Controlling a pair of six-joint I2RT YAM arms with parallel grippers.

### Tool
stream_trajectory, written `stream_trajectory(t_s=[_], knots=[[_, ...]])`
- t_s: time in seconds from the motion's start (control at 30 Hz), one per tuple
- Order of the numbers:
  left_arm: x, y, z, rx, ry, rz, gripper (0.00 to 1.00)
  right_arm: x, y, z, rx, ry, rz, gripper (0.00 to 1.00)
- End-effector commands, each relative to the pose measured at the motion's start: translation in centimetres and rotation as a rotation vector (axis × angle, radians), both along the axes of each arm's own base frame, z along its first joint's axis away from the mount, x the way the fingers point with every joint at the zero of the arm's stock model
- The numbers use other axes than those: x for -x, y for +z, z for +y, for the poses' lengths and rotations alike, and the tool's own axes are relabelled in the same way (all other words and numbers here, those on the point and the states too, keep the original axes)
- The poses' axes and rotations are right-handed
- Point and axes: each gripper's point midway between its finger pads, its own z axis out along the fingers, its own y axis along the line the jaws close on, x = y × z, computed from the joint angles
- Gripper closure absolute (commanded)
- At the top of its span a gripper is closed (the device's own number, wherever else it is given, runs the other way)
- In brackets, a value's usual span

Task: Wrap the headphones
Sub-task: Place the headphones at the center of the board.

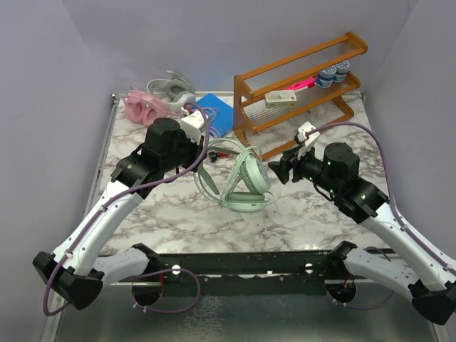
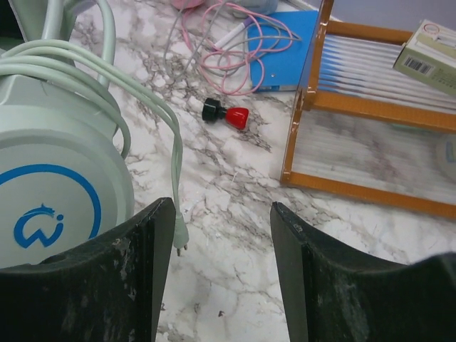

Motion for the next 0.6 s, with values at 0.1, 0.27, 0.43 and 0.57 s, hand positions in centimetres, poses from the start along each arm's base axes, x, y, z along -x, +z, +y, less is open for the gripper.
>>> stream_trajectory(t_s=[0.1,0.27,0.43,0.57], knots=[[0.5,4.5,-1.2,0.131,-0.042,-0.068,1.00,-1.4,1.1,2.4,-0.051,0.058,-0.067,0.41],[0.7,4.8,-1.2,0.137,-0.047,-0.074,1.00,-1.4,1.6,3.5,-0.080,0.110,-0.089,0.45],[0.7,4.9,-1.2,0.137,-0.044,-0.075,1.00,-1.1,1.1,4.0,-0.095,0.143,-0.082,0.51],[0.7,5.2,-1.2,0.142,-0.043,-0.079,1.00,-1.1,0.4,4.2,-0.099,0.148,-0.071,0.55]])
